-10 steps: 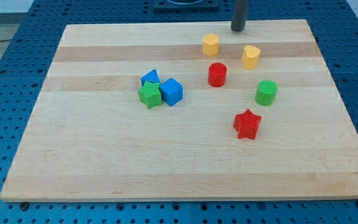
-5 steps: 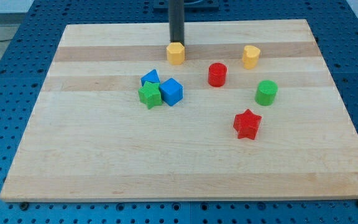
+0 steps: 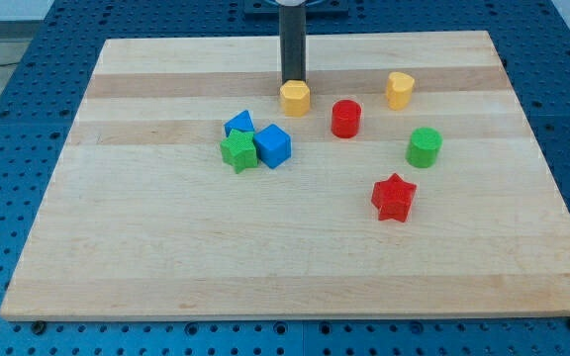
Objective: Put the yellow hexagon vertically above the blue cube
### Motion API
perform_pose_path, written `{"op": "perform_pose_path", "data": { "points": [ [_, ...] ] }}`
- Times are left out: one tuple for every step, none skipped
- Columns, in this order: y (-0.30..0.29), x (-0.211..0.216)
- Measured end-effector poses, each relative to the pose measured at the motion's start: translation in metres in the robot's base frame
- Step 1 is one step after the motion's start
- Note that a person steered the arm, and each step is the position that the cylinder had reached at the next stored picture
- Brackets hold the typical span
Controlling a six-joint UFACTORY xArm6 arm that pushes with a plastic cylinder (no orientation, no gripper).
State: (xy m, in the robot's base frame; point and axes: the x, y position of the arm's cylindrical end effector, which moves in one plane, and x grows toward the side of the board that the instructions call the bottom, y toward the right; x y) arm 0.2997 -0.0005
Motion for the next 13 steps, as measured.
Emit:
{"op": "perform_pose_path", "data": {
  "points": [
    [0.002,0.004],
    [0.002,0.015],
    [0.002,0.025],
    [0.002,0.032],
    [0.028,0.034],
    [0.036,0.039],
    [0.031,0.047],
    [0.015,0.048],
    [0.005,0.048],
    [0.003,0.05],
    [0.002,0.054],
    [0.001,0.058],
    [-0.002,0.058]
  ]
}}
